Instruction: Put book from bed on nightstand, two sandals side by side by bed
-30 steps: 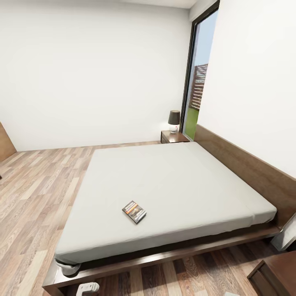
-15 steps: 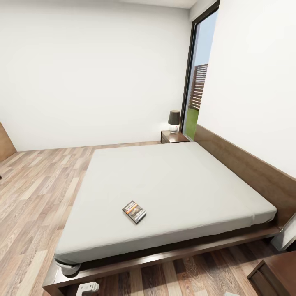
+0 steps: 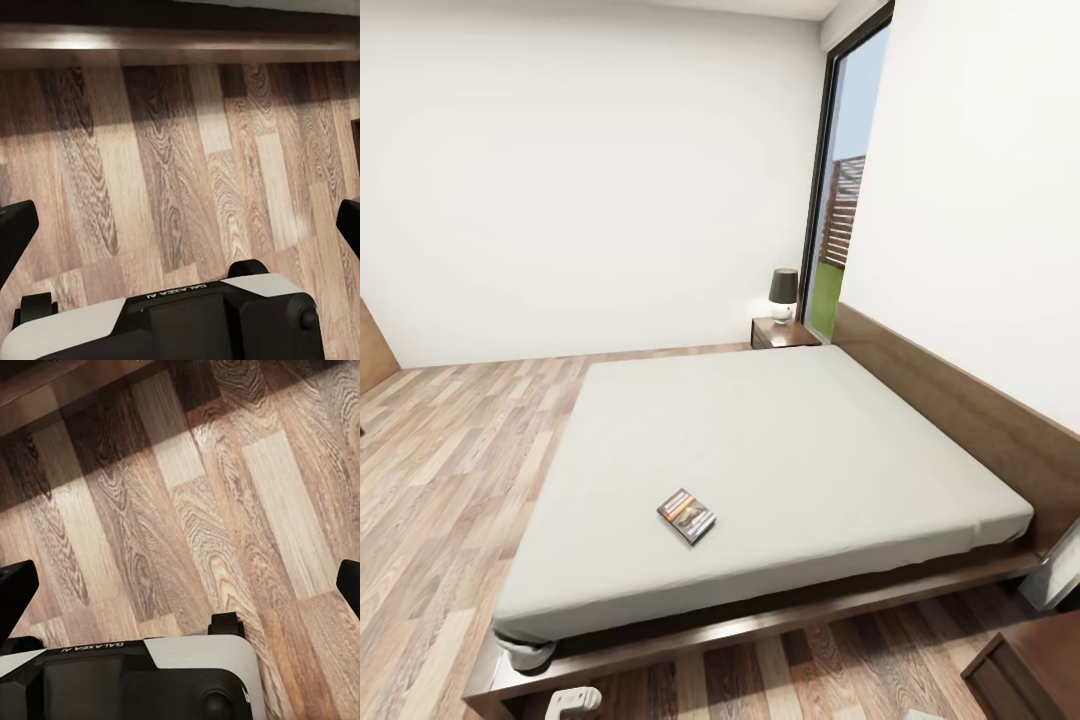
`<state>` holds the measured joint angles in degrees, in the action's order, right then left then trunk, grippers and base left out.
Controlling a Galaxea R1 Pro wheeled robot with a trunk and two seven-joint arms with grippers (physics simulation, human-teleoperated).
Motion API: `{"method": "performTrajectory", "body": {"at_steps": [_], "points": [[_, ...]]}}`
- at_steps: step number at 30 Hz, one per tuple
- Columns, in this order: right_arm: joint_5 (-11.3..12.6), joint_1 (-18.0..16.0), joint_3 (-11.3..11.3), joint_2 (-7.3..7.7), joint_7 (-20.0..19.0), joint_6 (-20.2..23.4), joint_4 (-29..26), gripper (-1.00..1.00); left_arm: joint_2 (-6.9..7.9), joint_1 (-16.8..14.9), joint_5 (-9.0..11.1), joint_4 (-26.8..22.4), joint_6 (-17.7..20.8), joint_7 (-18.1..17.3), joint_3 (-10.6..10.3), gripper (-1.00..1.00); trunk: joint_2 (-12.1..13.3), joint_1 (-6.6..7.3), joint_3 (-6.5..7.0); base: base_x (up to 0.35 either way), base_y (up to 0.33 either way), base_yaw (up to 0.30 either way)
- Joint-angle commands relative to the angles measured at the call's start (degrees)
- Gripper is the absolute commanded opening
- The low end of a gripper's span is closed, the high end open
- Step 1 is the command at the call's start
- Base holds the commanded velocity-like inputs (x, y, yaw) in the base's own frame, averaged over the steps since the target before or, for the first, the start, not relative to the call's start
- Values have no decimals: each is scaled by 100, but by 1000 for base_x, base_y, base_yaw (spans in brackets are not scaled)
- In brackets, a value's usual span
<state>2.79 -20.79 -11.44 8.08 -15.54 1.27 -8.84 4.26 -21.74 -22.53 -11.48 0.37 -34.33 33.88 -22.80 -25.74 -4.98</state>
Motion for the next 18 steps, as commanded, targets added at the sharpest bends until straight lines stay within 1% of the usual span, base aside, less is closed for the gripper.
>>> {"method": "performTrajectory", "body": {"at_steps": [1, 4, 12, 18], "points": [[29, -4, -25, 0, -29, 13, 1, 100, -3, -5, -49, -3, 6, -30, 49, 100, -12, -4, -12, 117, -64, 0], [29, -4, -25, 0, -28, 13, 2, 100, -3, -5, -49, -3, 5, -30, 49, 100, -12, -4, -12, 113, -77, 0], [25, -4, -25, 0, -28, 13, 0, 100, 2, -5, -49, -3, 7, -30, 50, 100, -12, -4, -12, 46, -19, 0], [21, -4, -24, -1, -28, 14, 0, 100, -1, -5, -49, -3, 0, -29, 52, 100, -12, -4, -12, 214, -1, 0]]}}
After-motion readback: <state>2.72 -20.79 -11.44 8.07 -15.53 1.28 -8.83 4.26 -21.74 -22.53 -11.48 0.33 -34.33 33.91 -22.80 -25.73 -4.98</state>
